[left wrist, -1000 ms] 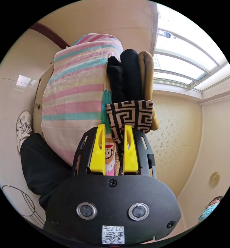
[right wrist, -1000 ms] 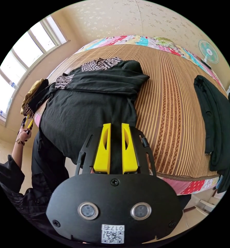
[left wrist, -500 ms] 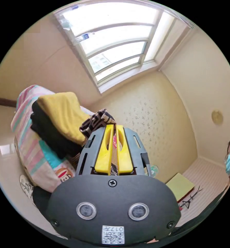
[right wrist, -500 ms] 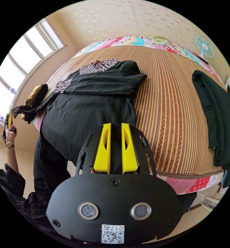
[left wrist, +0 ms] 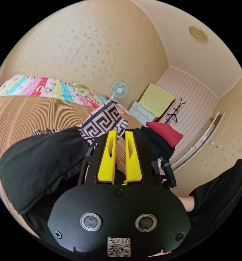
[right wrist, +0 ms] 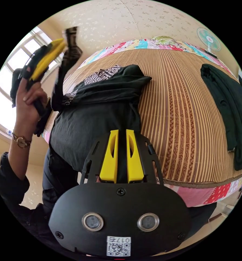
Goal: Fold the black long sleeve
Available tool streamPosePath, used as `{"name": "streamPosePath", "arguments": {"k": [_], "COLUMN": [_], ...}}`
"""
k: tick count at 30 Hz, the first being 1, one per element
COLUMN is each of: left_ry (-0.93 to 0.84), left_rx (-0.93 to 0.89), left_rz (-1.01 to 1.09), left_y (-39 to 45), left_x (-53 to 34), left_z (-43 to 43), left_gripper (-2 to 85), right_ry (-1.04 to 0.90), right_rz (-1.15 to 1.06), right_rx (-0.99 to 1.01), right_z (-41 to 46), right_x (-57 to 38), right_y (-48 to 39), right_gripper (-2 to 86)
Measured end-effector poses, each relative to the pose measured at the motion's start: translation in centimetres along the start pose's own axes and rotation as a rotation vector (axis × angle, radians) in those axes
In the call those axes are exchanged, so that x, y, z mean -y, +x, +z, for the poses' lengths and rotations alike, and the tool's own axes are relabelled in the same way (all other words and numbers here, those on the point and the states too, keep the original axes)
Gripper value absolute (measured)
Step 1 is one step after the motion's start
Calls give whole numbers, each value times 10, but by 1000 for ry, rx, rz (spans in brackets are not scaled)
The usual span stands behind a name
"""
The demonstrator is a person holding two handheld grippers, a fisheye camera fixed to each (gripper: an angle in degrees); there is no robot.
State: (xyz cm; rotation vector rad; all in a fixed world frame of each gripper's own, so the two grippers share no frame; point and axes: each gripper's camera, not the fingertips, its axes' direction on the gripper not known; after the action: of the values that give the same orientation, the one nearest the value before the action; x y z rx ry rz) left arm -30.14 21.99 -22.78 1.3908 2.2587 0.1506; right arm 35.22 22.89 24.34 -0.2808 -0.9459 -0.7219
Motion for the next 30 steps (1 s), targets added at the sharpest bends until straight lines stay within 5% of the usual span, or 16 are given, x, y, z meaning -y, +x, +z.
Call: {"name": "streamPosePath", "arguments": {"k": [5,17,24,30], "left_ry": [-62,1,-163,-48], "left_rx": [-10,571,544,437], "left_rz": [-147,-398,-503,-376], "left_y": [-3,-7,-47,-20], "left_x": [-92,-233,-231,-184], "left_z": [39,-163,-118,-162], "left_gripper": [78,123,50,15], "right_ry": [8,51,-15,6], "right_rz": [-6,46,16,-1], "right_rx": [20,20,-12,41], "right_z": [-5,-57,-50,-77], "right_x": [-2,-34,-44,-22], "right_y": [2,14,1,-10], "right_gripper": [40,80,38,14]}}
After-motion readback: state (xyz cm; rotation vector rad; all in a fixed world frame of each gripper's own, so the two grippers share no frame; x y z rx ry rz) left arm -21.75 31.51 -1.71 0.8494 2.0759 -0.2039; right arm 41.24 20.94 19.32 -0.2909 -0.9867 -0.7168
